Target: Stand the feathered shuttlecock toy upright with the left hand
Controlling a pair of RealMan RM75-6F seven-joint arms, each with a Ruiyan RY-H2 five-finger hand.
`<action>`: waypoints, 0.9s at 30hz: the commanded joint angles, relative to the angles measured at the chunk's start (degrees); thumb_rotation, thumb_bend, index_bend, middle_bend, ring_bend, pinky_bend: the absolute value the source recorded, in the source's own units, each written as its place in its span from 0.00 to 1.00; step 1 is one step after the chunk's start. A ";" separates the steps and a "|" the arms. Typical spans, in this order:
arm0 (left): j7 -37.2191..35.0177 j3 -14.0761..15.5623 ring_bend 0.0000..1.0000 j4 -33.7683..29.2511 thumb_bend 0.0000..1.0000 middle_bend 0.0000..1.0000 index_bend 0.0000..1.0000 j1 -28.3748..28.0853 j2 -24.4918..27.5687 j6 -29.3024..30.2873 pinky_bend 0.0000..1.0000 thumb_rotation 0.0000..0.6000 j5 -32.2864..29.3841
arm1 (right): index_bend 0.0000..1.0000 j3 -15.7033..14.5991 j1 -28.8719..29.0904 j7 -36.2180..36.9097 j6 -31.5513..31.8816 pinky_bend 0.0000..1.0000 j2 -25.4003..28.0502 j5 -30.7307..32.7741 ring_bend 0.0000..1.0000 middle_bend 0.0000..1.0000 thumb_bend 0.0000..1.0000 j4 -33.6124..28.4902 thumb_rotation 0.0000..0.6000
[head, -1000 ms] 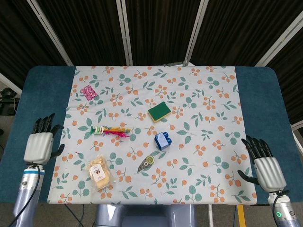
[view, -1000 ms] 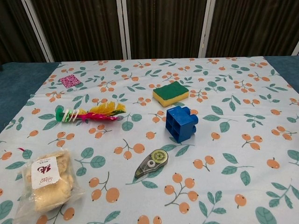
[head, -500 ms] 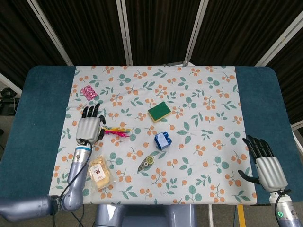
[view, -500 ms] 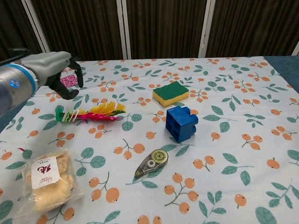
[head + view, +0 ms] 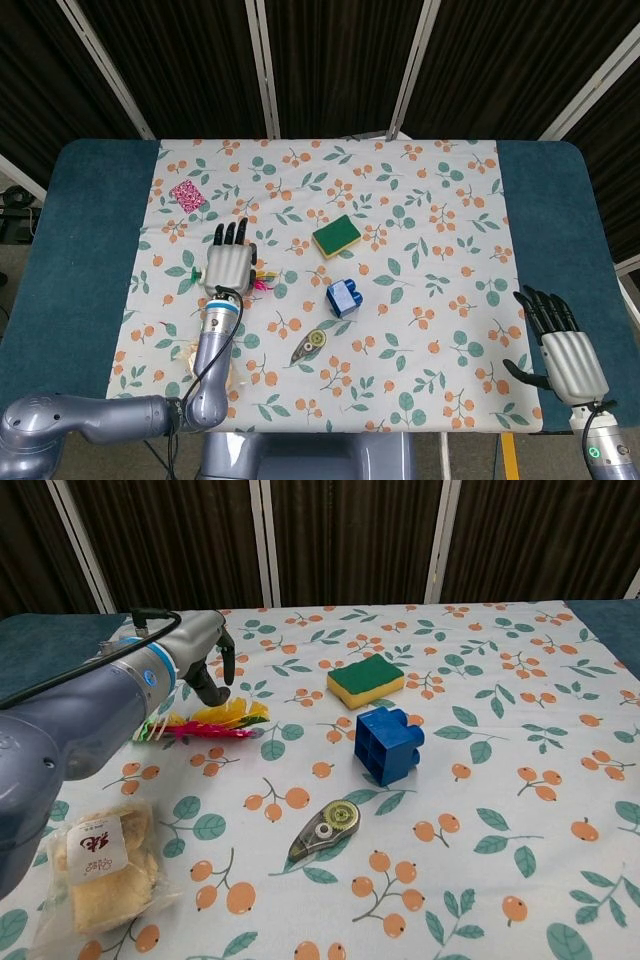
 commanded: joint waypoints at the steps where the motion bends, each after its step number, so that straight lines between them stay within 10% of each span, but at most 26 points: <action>1: 0.50 0.20 0.00 1.14 0.42 0.00 0.50 -0.74 -0.98 0.01 0.00 1.00 -0.58 | 0.05 -0.01 0.00 0.00 -0.05 0.00 0.01 0.04 0.00 0.00 0.11 -0.04 1.00; 27: 0.18 1.66 0.00 8.56 0.36 0.00 0.52 -1.95 -5.06 -0.82 0.00 1.00 -1.49 | 0.05 0.07 0.01 0.23 -0.47 0.00 0.25 0.59 0.00 0.00 0.11 -0.57 1.00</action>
